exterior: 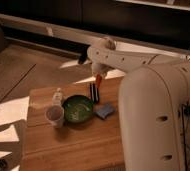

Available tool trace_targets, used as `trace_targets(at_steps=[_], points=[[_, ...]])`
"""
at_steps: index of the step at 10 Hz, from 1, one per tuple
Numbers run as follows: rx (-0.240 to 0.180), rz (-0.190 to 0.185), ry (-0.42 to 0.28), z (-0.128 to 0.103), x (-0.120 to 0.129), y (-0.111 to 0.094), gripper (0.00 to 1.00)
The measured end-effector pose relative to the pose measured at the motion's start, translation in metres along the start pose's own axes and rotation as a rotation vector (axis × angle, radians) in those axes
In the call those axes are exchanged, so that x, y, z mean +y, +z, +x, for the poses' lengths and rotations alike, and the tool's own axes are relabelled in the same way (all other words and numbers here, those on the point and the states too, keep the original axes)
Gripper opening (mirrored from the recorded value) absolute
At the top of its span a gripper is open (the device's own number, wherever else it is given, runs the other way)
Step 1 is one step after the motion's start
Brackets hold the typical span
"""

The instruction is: Place the pepper on the white sponge

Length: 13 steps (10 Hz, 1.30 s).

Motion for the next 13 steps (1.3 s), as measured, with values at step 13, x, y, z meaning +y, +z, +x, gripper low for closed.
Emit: trace_targets(at_steps=[13], points=[[0.226,0.354,-0.047,0.119,-0.107,0.037,0.00]])
